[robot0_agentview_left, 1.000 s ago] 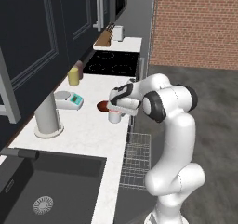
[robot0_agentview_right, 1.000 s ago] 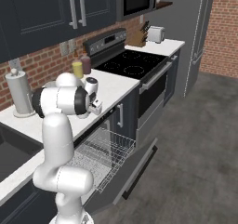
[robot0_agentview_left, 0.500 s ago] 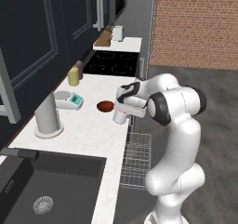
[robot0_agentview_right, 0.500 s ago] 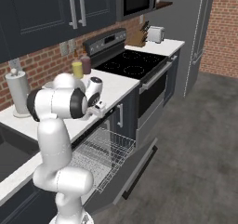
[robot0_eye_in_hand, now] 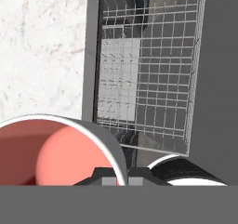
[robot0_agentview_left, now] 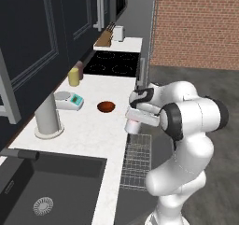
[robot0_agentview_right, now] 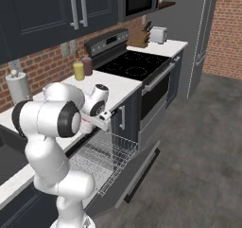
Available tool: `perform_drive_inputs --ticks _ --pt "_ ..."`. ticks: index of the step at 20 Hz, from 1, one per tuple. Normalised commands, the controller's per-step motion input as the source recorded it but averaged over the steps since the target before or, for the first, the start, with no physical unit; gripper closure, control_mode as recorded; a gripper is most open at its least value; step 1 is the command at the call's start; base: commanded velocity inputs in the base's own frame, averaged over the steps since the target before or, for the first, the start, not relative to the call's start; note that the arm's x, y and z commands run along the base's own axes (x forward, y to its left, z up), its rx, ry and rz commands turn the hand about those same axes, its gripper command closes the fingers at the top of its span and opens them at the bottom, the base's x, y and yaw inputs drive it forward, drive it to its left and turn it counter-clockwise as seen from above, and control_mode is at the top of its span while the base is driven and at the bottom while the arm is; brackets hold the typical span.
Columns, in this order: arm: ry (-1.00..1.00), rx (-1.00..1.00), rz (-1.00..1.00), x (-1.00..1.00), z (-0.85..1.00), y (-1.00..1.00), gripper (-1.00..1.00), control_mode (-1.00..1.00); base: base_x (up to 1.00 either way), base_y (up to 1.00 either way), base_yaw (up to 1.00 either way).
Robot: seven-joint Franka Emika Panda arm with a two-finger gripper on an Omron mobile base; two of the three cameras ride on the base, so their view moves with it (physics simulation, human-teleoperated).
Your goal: Pick up the cup and bowl from the counter, place them in the dishwasher, and close the dishwasher door.
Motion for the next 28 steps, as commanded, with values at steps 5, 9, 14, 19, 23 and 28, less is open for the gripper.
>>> perform_drive_inputs --ticks 5,9,14,19,23,28 --pt "0.0 -0.02 0.05 -0.6 -0.24 -0.72 1.0 -1.0 0.0 0.0 0.0" --pt "0.0 0.0 0.09 -0.02 -0.3 -0.7 1.0 -1.0 0.0 0.0 0.0" --pt "0.0 0.0 0.18 0.17 -0.41 -0.49 1.0 -1.0 0.0 0.0 0.0" --pt "-0.19 0.0 0.37 0.02 -0.26 -0.28 1.0 -1.0 0.0 0.0 0.0" --pt "-0.22 0.0 0.3 0.29 -0.11 -0.1 1.0 -1.0 0.0 0.0 0.0" --pt "-0.15 0.0 0.27 0.66 -0.29 -0.07 1.0 -1.0 0.0 0.0 0.0"
